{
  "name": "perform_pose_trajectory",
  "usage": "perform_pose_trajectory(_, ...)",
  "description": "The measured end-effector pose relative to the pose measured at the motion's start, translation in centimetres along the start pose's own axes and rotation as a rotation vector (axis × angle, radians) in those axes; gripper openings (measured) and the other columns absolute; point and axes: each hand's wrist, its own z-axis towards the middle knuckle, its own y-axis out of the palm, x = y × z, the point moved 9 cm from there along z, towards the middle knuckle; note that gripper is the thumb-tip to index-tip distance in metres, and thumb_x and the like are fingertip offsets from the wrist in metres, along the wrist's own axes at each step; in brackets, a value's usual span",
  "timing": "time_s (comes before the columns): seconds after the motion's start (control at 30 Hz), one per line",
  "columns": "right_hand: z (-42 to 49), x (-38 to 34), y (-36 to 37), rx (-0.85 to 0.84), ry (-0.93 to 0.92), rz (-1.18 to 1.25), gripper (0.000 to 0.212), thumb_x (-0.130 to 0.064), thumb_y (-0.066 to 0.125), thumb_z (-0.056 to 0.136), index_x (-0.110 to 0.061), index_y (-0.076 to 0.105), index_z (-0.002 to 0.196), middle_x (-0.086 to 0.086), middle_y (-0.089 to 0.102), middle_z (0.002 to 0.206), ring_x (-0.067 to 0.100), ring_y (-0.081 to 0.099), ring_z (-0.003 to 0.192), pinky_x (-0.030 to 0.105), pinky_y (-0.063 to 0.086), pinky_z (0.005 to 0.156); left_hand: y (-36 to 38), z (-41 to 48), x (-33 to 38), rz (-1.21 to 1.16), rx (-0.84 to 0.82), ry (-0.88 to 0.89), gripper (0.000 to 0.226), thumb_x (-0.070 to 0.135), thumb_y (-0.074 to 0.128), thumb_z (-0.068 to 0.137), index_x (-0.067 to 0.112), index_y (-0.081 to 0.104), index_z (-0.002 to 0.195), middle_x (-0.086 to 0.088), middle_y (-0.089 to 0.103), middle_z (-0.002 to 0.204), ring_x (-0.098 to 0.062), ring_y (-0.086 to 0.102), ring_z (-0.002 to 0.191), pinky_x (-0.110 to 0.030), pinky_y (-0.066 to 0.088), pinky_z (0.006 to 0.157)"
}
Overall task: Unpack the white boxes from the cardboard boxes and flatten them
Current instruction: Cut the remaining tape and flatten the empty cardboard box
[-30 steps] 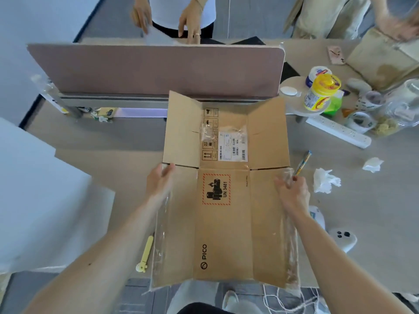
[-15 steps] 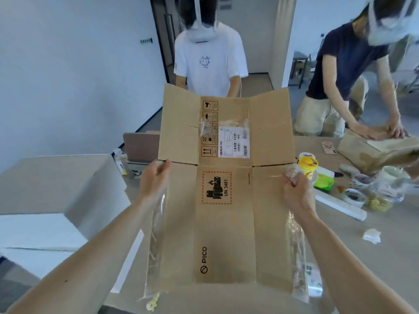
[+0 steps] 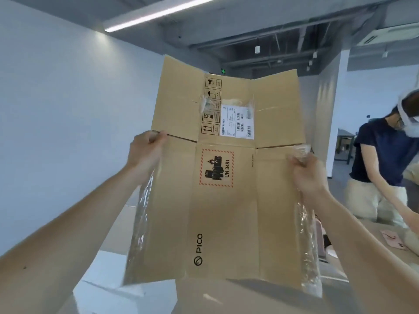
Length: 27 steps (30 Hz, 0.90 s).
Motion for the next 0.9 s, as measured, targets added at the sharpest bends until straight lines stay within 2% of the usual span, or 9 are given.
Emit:
perform_pose_trajectory(0.1, 0.8, -5.2, 5.2, -0.054, -0.078, 0.019, 0.03, -0.035, 0.054, 0.097, -0.008, 0.056, 0.087, 0.0, 0.056, 0.069, 0.027, 0.052, 0.075, 0.031, 0.038, 0.072, -6.5, 2.8, 0.3, 0.007, 0.086, 0.003, 0.034, 0.041, 0.056, 0.092, 0.008, 0.065, 0.092, 0.002, 0.055, 0.088, -0.017, 0.048, 0.08, -0.032, 0.039, 0.071)
perform_pose_trajectory(0.13, 0.8, -6.9, 7.3, -0.079, -0.093, 0.033, 0.029, -0.036, 0.053, 0.098, -0.008, 0.057, 0.092, 0.002, 0.059, 0.073, 0.027, 0.054, 0.077, 0.031, 0.039, 0.073, -8.9, 3.6, 0.1, 0.02, 0.115, 0.0, 0.031, 0.042, 0.056, 0.092, 0.012, 0.065, 0.091, 0.003, 0.056, 0.089, -0.017, 0.05, 0.081, -0.032, 0.041, 0.074)
perform_pose_trajectory(0.2, 0.3, -10.2, 11.7, -0.137, -0.123, 0.079, 0.031, -0.038, 0.053, 0.097, -0.008, 0.059, 0.098, 0.005, 0.063, 0.083, 0.027, 0.058, 0.079, 0.031, 0.04, 0.066, -13.9, 4.8, -0.6, 0.05, 0.179, -0.015, 0.032, 0.042, 0.056, 0.093, 0.012, 0.067, 0.093, 0.004, 0.061, 0.092, -0.018, 0.055, 0.083, -0.033, 0.046, 0.079)
perform_pose_trajectory(0.27, -0.6, -13.4, 16.7, -0.197, -0.15, 0.117, 0.03, -0.037, 0.053, 0.096, -0.007, 0.057, 0.093, 0.005, 0.062, 0.081, 0.025, 0.057, 0.073, 0.03, 0.039, 0.058, -19.0, 5.7, -1.8, 0.07, 0.244, -0.03, 0.032, 0.042, 0.057, 0.094, 0.013, 0.07, 0.101, 0.005, 0.065, 0.098, -0.018, 0.06, 0.089, -0.035, 0.051, 0.088)
perform_pose_trajectory(0.33, -2.0, -16.7, 21.9, -0.25, -0.174, 0.141, 0.029, -0.035, 0.053, 0.095, -0.007, 0.056, 0.092, 0.006, 0.06, 0.079, 0.026, 0.055, 0.071, 0.03, 0.039, 0.058, -24.4, 6.4, -3.2, 0.094, 0.311, -0.054, 0.03, 0.043, 0.058, 0.093, 0.017, 0.07, 0.102, 0.007, 0.067, 0.102, -0.018, 0.063, 0.094, -0.038, 0.052, 0.092)
perform_pose_trajectory(0.47, -6.2, -23.2, 32.9, -0.367, -0.237, 0.187, 0.03, -0.036, 0.052, 0.097, -0.007, 0.054, 0.103, 0.009, 0.06, 0.095, 0.028, 0.056, 0.084, 0.031, 0.042, 0.067, -35.5, 7.3, -6.4, 0.146, 0.436, -0.082, 0.029, 0.043, 0.058, 0.094, 0.017, 0.07, 0.1, 0.009, 0.066, 0.095, -0.019, 0.062, 0.091, -0.035, 0.051, 0.084)
perform_pose_trajectory(0.57, -10.4, -27.4, 41.7, -0.471, -0.258, 0.228, 0.03, -0.037, 0.052, 0.097, -0.008, 0.049, 0.098, 0.004, 0.054, 0.088, 0.027, 0.053, 0.084, 0.033, 0.04, 0.071, -44.0, 7.6, -9.2, 0.194, 0.531, -0.108, 0.027, 0.04, 0.057, 0.095, 0.016, 0.069, 0.097, 0.008, 0.064, 0.089, -0.019, 0.059, 0.083, -0.03, 0.048, 0.072)
perform_pose_trajectory(0.7, -17.2, -33.2, 52.9, -0.6, -0.302, 0.258, 0.033, -0.038, 0.053, 0.097, -0.005, 0.049, 0.093, 0.002, 0.049, 0.079, 0.028, 0.052, 0.082, 0.034, 0.039, 0.067, -54.9, 7.3, -13.7, 0.251, 0.641, -0.16, 0.036, 0.039, 0.056, 0.094, 0.005, 0.067, 0.097, -0.002, 0.061, 0.087, -0.022, 0.053, 0.079, -0.034, 0.044, 0.073)
perform_pose_trajectory(0.9, -27.7, -39.3, 66.9, -0.777, -0.333, 0.292, 0.032, -0.037, 0.054, 0.097, -0.006, 0.049, 0.093, 0.001, 0.051, 0.077, 0.025, 0.052, 0.077, 0.033, 0.034, 0.058, -67.8, 5.0, -19.0, 0.342, 0.776, -0.222, 0.023, 0.041, 0.055, 0.097, 0.024, 0.068, 0.088, 0.001, 0.066, 0.092, -0.021, 0.058, 0.082, -0.03, 0.045, 0.069)
